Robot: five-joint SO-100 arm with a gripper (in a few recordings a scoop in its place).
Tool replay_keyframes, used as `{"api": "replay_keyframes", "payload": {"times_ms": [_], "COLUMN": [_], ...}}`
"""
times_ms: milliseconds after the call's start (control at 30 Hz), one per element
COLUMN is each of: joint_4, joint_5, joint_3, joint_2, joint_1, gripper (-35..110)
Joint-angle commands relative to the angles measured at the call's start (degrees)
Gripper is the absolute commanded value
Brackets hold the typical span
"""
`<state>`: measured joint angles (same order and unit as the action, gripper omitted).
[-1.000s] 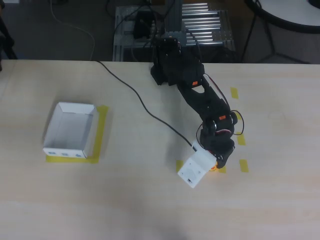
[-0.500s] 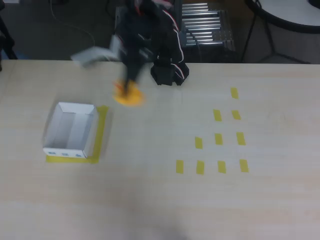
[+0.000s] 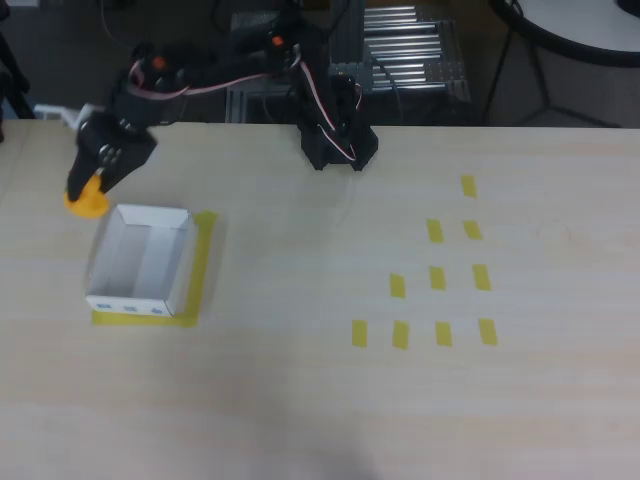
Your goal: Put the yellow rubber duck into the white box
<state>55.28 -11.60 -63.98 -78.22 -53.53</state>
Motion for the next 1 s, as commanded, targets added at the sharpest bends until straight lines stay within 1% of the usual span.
{"api": "replay_keyframes", "payload": {"times_ms": [0, 67, 133, 400, 667, 700, 767, 833, 967], "joint_4": [-7.6, -8.5, -8.3, 1.5, 1.9, 1.9, 1.9, 1.9, 1.5], "joint_5": [-6.9, -10.6, -12.3, -10.1, -10.5, -11.0, -12.3, -14.3, -16.4], "joint_3": [-4.0, -7.5, -8.9, -3.7, -4.5, -4.4, -4.7, -4.8, -4.8], "joint_2": [1.9, 3.2, 4.8, 9.8, 11.1, 11.2, 11.3, 11.3, 11.4], "joint_1": [-2.5, -2.6, -2.9, -2.8, -1.2, -1.1, -1.0, -0.6, -0.2], "gripper": [0, 0, 0, 0, 0, 2, 15, 23, 31]}}
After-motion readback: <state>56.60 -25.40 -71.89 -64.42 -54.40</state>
